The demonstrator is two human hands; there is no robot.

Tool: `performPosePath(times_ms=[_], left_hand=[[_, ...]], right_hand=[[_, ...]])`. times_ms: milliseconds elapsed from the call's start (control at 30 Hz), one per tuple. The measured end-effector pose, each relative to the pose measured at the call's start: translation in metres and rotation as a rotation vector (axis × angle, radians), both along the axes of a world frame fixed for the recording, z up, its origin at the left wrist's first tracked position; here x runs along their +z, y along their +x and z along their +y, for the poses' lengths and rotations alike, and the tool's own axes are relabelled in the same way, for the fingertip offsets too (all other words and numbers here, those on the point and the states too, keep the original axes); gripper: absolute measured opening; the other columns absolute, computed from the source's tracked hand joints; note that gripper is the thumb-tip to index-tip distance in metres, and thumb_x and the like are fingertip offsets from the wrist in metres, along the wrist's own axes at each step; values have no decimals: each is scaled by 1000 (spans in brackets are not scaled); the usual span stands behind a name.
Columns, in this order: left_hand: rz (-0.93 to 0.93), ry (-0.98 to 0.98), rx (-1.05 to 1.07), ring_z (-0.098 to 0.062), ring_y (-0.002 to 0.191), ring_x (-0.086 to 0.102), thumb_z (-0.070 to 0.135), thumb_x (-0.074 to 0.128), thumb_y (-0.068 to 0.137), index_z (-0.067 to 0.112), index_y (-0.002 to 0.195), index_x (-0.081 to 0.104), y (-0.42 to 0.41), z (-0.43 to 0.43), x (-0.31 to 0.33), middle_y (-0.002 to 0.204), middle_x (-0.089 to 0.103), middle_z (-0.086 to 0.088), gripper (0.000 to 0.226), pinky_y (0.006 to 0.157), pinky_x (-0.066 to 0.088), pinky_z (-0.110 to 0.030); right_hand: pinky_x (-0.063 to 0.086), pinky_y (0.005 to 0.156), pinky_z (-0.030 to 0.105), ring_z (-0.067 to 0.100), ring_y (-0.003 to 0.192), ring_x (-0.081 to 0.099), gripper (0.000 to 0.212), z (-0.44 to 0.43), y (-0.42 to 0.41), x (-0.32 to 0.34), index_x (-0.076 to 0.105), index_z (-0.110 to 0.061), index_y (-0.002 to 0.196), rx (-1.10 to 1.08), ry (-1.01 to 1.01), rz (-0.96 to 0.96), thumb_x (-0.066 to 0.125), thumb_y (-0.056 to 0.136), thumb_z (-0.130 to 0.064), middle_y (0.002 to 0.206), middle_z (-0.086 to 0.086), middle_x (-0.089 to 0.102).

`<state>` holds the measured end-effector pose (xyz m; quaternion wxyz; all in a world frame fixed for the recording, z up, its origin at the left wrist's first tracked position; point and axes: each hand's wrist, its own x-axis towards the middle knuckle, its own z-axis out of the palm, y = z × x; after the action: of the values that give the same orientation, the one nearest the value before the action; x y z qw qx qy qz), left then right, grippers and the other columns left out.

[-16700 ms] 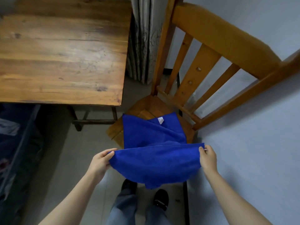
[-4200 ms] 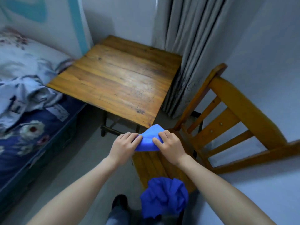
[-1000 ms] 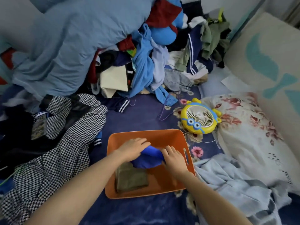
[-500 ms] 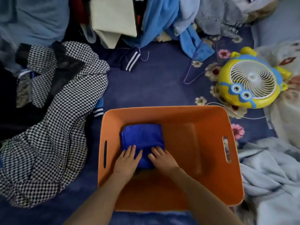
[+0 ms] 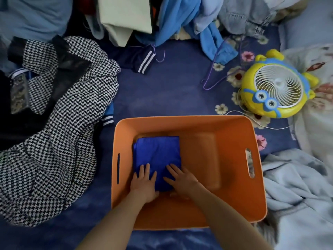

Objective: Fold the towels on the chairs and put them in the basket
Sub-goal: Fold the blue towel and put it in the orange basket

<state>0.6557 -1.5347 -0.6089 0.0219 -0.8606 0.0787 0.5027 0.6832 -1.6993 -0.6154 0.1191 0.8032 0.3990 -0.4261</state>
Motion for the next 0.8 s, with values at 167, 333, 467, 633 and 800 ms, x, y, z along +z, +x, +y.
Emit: performPosePath(times_ms=[167,333,467,633,800], left_hand=[[-131,-91,76,-31,144,-8,45,39,94,18,149,13,1,10,43,156,-10,-16,66,116,8,-45],[-316,-195,106,-28,138,20,39,40,93,15,136,40,11,24,115,150,25,-13,49,108,25,-39],[-526,-250,104,-24,135,27,34,42,93,15,134,44,25,32,174,146,34,-9,45,105,30,-37],[-773,-305,100,-24,136,24,30,44,92,17,144,29,39,39,245,147,32,-8,55,107,29,-40],[-1074,-356,5,-24,133,28,30,43,93,15,144,29,61,43,322,143,37,-7,55,103,31,-38]], right_hand=[[5,116,46,28,145,-1,61,2,-3,46,9,-19,149,-260,106,-99,39,97,-33,157,14,2],[26,103,43,31,127,35,43,-11,6,119,36,-14,137,-543,213,-343,40,94,-21,137,13,45],[30,99,40,29,121,41,37,-22,17,180,46,-15,128,-625,326,-575,44,93,-26,130,9,50],[27,102,39,26,131,32,44,-31,36,257,46,-16,133,-608,407,-805,48,90,-24,142,10,39],[43,90,46,35,115,52,51,-32,38,347,60,-11,120,-494,503,-1057,75,73,-25,123,18,56]])
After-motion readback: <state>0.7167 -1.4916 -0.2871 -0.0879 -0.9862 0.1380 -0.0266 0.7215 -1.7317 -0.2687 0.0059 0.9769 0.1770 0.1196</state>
